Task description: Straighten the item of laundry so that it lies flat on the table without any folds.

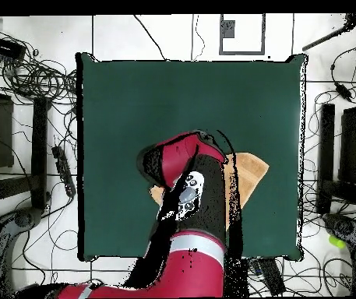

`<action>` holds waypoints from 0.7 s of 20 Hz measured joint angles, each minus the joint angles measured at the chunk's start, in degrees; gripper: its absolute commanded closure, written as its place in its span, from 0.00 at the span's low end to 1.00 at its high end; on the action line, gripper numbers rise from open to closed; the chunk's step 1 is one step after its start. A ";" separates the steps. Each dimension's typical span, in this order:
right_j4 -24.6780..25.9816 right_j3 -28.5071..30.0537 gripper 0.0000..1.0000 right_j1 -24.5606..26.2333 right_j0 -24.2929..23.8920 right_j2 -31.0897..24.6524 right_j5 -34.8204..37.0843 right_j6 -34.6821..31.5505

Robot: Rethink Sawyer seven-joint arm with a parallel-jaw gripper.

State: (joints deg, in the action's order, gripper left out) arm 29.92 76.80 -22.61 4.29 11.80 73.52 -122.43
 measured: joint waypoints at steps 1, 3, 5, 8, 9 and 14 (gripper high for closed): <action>0.36 0.02 0.00 -0.11 0.11 0.13 -0.21 0.00; 2.02 0.12 0.00 -0.71 0.60 0.66 -1.29 0.00; 3.37 0.19 0.00 -1.28 0.95 1.02 -2.39 0.00; 5.73 0.27 0.00 -2.78 1.55 1.96 -5.01 0.00; 6.09 0.30 0.00 -3.17 1.67 2.20 -5.61 0.00; 6.77 0.39 0.00 -5.11 2.12 2.70 -8.10 0.00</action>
State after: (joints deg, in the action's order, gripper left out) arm 36.69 77.19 -27.72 6.41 14.51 65.42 -122.43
